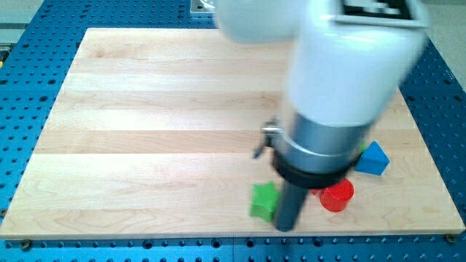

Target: Slide the red circle slightly into the red star

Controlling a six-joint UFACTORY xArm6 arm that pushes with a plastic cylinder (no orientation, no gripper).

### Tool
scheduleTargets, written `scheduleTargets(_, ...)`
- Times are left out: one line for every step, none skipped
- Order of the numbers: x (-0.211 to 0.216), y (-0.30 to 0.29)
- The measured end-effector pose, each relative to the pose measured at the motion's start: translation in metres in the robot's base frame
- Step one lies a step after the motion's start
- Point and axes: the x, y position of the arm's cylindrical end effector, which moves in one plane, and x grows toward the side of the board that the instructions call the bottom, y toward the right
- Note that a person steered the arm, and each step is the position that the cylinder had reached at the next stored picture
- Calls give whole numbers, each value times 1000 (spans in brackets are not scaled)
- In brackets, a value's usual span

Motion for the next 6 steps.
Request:
scheduleTargets(-20,-42)
scheduleTargets(7,-11)
scheduleTargets(8,13)
scheduleTargets(7,38)
scheduleTargets(7,98)
scheduleTargets(3,125)
